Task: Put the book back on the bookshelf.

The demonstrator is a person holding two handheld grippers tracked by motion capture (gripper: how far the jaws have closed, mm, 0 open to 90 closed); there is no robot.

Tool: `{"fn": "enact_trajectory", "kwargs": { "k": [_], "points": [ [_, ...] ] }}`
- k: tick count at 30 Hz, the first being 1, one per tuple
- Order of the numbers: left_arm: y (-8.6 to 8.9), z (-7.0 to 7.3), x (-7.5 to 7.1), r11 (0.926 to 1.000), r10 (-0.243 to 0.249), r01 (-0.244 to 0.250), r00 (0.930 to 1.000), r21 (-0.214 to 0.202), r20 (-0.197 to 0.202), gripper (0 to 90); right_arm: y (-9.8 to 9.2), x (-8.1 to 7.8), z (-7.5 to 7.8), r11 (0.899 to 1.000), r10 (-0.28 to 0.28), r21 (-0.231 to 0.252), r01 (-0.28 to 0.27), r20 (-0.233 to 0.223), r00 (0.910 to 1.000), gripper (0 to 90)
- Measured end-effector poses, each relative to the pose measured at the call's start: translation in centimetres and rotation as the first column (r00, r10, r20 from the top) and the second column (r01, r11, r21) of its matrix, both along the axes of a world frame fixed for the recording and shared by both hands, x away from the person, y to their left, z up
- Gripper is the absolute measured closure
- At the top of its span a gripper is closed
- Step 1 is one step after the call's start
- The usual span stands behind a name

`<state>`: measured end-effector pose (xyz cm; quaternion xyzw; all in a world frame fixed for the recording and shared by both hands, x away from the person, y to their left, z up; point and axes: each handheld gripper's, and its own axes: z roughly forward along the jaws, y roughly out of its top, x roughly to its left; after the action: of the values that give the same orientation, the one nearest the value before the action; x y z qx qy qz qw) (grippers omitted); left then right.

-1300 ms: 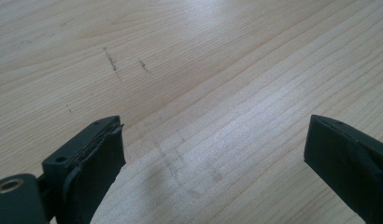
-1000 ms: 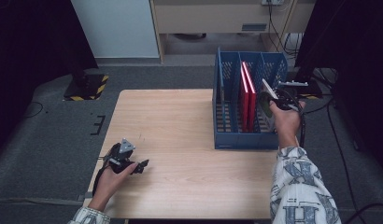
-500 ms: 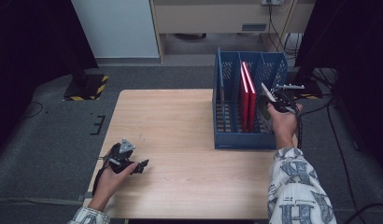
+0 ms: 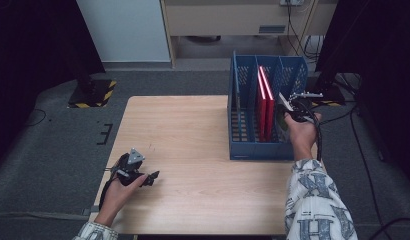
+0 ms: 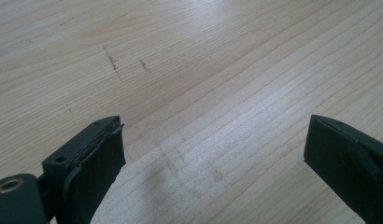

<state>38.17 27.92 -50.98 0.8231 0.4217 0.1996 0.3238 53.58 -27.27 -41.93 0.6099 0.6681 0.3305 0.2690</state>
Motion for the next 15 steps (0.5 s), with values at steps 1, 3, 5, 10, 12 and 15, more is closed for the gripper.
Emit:
{"fn": "enact_trajectory", "kwargs": {
  "k": [1,3,5,10,12,15],
  "points": [
    [0.01,0.03,-0.01,1.0000,0.001,-0.001,1.0000,0.002,-0.001,4.2,-0.01,0.00,-0.14,1.000,0.004,-0.003,-0.004,-0.002,1.0000,76.3],
    [-0.01,0.03,-0.01,1.0000,-0.001,0.001,1.0000,-0.001,0.001,4.2,-0.01,-0.04,-0.30,1.000,-0.001,0.008,0.001,-0.006,1.0000,76.3],
    [-0.04,0.03,-0.02,1.0000,-0.002,0.002,1.0000,0.000,0.001,4.2,-0.06,-0.08,-0.51,1.000,0.001,0.006,-0.001,-0.007,1.0000,76.3],
    [-0.06,0.02,-0.01,1.0000,-0.001,0.001,1.0000,0.001,0.000,4.2,-0.06,-0.23,-0.67,1.000,0.011,0.003,-0.011,-0.018,0.9998,76.1],
    [-0.08,0.03,-0.02,1.0000,-0.001,0.001,1.0000,0.001,0.001,4.2,-0.04,-0.27,-0.69,1.000,0.015,-0.001,-0.015,-0.022,0.9997,76.1],
    [-0.07,0.06,-0.03,1.0000,-0.003,0.003,1.0000,0.006,0.001,4.2,0.07,-0.48,-0.79,0.999,0.030,-0.021,-0.031,-0.031,0.9991,76.0]
  ]
}}
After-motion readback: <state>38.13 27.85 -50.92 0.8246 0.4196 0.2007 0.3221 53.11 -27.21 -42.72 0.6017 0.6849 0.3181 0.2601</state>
